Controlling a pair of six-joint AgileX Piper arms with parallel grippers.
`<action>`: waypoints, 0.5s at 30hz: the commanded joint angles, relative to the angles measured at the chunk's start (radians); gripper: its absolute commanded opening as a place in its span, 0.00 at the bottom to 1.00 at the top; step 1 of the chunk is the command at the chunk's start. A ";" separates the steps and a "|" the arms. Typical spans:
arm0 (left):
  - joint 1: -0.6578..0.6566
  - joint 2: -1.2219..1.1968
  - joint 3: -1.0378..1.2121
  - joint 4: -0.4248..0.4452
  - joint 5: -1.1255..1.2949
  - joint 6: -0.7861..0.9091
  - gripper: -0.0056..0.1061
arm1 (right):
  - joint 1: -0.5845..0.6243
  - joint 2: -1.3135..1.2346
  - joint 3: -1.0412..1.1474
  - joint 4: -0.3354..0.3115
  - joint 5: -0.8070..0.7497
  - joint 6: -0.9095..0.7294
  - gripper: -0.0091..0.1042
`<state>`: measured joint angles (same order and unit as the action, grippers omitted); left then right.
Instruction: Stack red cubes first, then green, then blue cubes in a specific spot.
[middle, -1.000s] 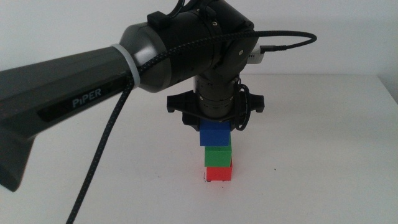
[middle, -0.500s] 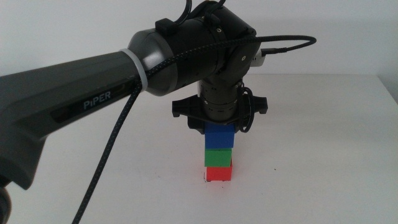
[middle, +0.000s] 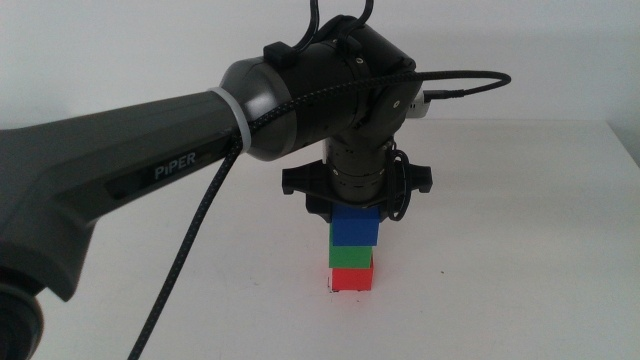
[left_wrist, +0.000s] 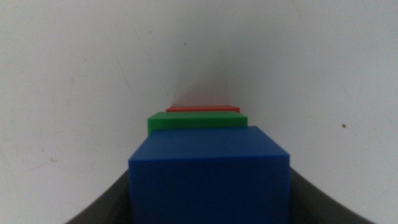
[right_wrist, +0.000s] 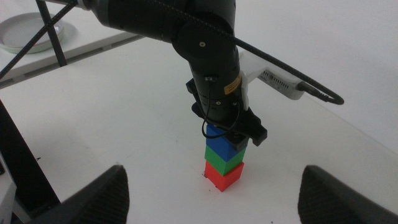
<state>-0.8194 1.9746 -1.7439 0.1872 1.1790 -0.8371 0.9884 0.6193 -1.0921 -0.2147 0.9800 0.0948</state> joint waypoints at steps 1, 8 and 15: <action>0.001 -0.006 0.002 0.005 -0.009 0.001 0.03 | -0.005 0.003 0.005 -0.010 -0.009 -0.005 0.81; 0.001 -0.006 0.002 0.017 -0.011 0.025 0.56 | -0.005 0.003 0.005 -0.010 -0.009 -0.005 0.81; 0.001 -0.006 0.002 0.051 -0.004 0.029 0.84 | -0.005 0.003 0.005 -0.010 -0.009 -0.005 0.81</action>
<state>-0.8194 1.9746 -1.7439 0.2275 1.1772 -0.8109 0.9884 0.6193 -1.0921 -0.2147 0.9800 0.0948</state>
